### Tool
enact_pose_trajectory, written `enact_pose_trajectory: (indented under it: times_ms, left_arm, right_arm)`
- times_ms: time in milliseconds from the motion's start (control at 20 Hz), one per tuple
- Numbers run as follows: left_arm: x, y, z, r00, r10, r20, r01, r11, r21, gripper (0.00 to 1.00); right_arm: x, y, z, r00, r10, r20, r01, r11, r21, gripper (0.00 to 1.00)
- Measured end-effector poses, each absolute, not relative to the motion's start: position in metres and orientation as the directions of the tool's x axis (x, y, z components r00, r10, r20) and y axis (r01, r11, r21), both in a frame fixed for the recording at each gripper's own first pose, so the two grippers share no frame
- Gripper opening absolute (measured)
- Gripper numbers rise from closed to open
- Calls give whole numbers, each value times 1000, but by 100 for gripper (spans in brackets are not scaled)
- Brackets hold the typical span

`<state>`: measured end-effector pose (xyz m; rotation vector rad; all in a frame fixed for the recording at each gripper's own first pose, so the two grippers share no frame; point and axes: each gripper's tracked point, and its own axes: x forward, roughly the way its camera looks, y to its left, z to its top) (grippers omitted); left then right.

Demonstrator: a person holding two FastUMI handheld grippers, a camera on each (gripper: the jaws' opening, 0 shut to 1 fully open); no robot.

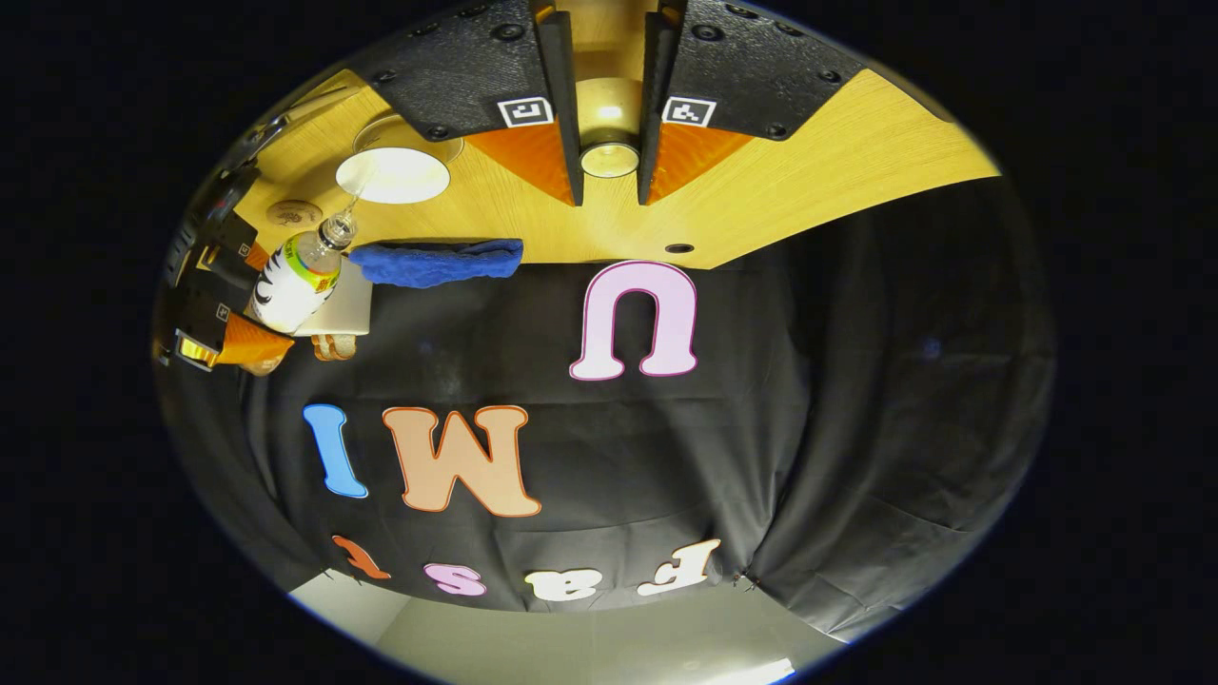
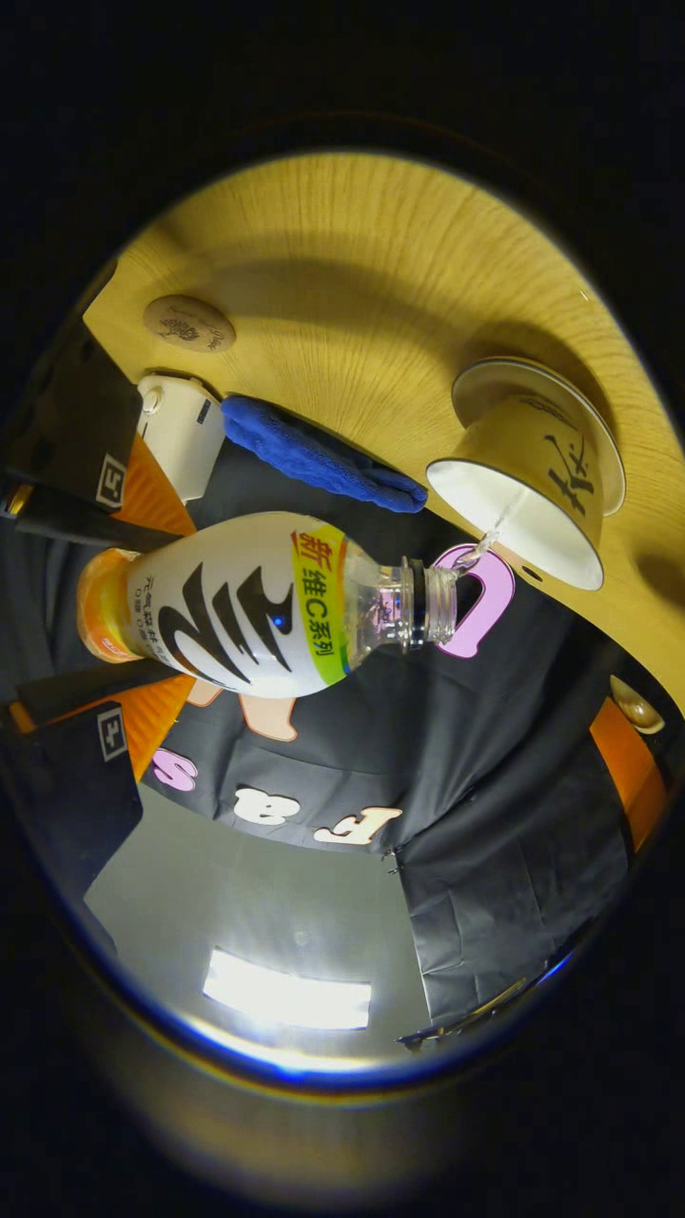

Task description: Open the teacup lid with one hand, grasp the water bottle and pour water into the teacup with the other hand; after pouring, place the water bottle on the coaster and then close the teacup lid.

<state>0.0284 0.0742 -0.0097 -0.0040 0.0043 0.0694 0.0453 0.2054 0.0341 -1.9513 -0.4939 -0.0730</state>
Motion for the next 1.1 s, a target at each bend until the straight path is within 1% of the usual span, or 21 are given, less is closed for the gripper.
enact_pose_trajectory:
  times_ms: [300, 400, 450, 500, 600, 700, 800, 900, 1000, 1100]
  left_arm:
    - [28, 74, -10, 998, 69, -5, -69, 998, -4, 27]
    - [29, 75, -10, 998, 69, -5, -69, 998, -4, 27]
    - [29, 74, -10, 998, 69, -5, -69, 998, -4, 27]
    - [29, 74, -10, 998, 69, -5, -69, 998, -4, 27]
    - [28, 75, -10, 998, 69, -5, -69, 998, -4, 27]
    - [28, 74, -10, 998, 69, -5, -69, 998, -4, 27]
    - [29, 75, -10, 998, 69, -5, -69, 998, -4, 27]
    - [28, 74, -10, 998, 69, -5, -69, 998, -4, 27]
    - [29, 75, -10, 998, 69, -6, -69, 998, -4, 27]
    - [28, 75, -10, 998, 69, -6, -69, 998, -4, 27]
  right_arm:
    - [46, 203, 28, 929, 293, 226, 317, -313, -895, 61]
    - [48, 201, 24, 943, 271, 191, 266, -275, -924, 62]
    - [53, 194, 18, 958, 241, 155, 213, -236, -948, 63]
    - [58, 186, 12, 972, 204, 116, 155, -186, -970, 63]
    - [61, 176, 4, 986, 151, 71, 80, -53, -995, 63]
    - [56, 169, -8, 992, 127, 22, 10, 93, -996, 63]
    - [49, 165, -18, 991, 123, -56, -87, 263, -961, 62]
    - [50, 166, -12, 985, 129, -112, -158, 439, -884, 60]
    - [50, 160, -3, 981, 127, -150, -196, 593, -781, 59]
    - [58, 153, 7, 975, 141, -169, -217, 736, -641, 59]
